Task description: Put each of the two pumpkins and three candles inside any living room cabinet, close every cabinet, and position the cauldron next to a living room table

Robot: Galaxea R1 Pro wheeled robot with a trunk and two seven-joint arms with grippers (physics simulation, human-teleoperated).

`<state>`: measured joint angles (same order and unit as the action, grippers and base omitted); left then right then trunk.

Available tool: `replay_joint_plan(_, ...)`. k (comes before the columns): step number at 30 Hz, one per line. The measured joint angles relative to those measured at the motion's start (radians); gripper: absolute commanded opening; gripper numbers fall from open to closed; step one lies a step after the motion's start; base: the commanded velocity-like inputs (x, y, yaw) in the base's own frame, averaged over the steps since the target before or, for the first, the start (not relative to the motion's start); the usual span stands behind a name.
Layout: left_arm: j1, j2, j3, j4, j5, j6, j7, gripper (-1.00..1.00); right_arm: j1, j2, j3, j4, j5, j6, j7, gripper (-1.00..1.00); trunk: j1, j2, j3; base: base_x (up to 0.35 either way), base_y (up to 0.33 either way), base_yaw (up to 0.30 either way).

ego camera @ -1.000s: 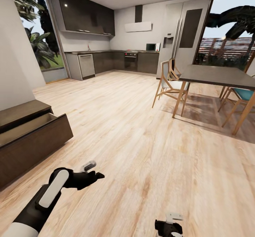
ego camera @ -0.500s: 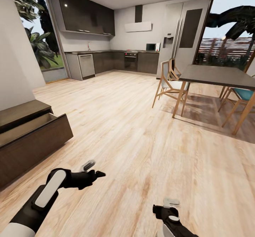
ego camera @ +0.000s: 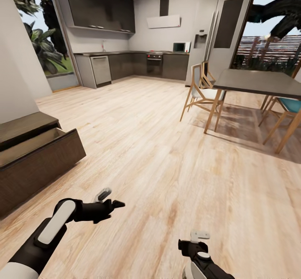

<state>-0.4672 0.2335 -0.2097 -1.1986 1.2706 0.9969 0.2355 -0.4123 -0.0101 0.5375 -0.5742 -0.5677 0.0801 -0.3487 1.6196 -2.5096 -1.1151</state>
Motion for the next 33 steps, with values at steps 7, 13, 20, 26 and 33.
replay_joint_plan(7, 0.0, 0.006, 0.0, 0.0, 0.036, 0.001, -0.004, 1.0, -0.012, -0.001, -0.022, 0.008, -0.005, 0.039, -0.003, 1.0, 0.003, -0.002, -0.027, 0.0, 0.0, 0.0)
replay_joint_plan(13, 0.002, 0.017, -0.001, -0.001, 0.238, 0.001, -0.006, 1.0, -0.021, -0.002, -0.046, 0.011, -0.008, 0.157, -0.002, 1.0, 0.006, -0.003, -0.05, 0.0, 0.0, 0.0)
replay_joint_plan(20, 0.01, 0.032, -0.002, -0.01, 0.25, 0.001, -0.006, 1.0, -0.064, 0.0, -0.048, 0.108, -0.024, 0.162, 0.001, 1.0, 0.009, -0.005, -0.077, 0.0, 0.0, 0.0)
replay_joint_plan(26, 0.011, 0.032, -0.002, -0.011, 0.251, 0.002, -0.006, 1.0, -0.069, 0.002, -0.046, 0.123, -0.023, 0.162, 0.005, 1.0, 0.012, -0.006, -0.101, 0.0, 0.0, 0.0)
replay_joint_plan(33, 0.011, 0.031, -0.002, -0.011, 0.251, 0.002, -0.006, 1.0, -0.069, 0.002, -0.044, 0.125, -0.013, 0.158, 0.064, 1.0, 0.015, -0.008, -0.128, 0.0, 0.0, 0.0)
